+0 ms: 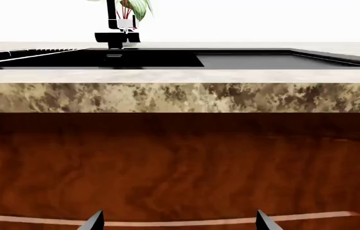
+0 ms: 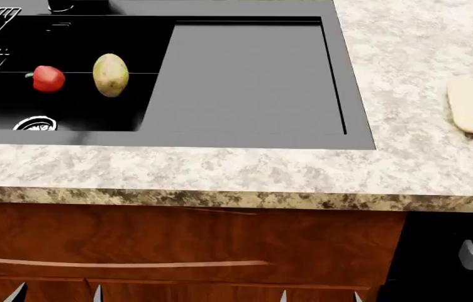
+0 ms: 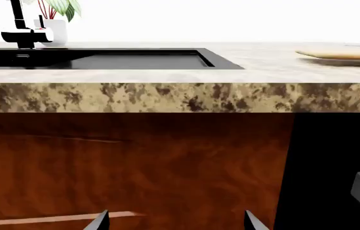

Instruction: Pick the vegetables from the sink and place them on the cutting board.

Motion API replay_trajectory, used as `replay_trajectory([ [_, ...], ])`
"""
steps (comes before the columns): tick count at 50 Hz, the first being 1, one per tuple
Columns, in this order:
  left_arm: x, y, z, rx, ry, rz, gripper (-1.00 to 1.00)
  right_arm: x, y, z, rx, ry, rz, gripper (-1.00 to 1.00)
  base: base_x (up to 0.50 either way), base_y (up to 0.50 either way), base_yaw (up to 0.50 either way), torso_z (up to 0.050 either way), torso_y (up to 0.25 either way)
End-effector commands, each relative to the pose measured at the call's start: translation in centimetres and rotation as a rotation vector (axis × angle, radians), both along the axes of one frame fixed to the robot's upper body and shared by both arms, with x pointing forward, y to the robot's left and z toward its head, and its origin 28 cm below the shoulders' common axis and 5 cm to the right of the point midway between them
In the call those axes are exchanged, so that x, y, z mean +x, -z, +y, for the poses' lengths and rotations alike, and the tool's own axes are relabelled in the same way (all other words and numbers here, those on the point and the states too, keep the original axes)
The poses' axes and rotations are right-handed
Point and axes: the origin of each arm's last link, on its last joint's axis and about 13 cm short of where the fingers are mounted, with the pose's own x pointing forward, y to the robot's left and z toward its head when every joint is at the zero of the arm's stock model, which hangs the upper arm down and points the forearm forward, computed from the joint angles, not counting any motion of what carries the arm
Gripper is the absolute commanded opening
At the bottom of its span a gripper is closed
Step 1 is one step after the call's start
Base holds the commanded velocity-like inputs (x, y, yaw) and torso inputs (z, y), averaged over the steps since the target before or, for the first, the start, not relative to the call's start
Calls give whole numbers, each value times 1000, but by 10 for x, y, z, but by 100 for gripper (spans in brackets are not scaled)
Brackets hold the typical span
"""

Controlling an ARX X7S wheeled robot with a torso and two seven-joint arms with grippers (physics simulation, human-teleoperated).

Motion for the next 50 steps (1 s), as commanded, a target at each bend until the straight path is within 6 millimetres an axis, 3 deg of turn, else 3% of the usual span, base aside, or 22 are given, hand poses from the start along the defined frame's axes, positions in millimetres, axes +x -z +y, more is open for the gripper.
replay_trajectory([
  [1, -1, 0, 1, -1, 0, 1, 100, 0, 0, 0, 4, 2, -1, 100, 0, 0, 0, 0, 0],
  [15, -1, 1, 1, 5, -1, 7, 100, -1, -1, 0, 10, 5, -6, 100, 0, 15, 0, 0, 0],
  [42, 0, 2, 0, 26, -5, 16, 100, -1, 0, 1, 9, 5, -7, 100, 0, 499, 0, 0, 0],
  [50, 2, 1, -1, 27, -6, 21, 100, 0, -1, 0, 1, 13, 3, 100, 50, 250, 0, 0, 0],
])
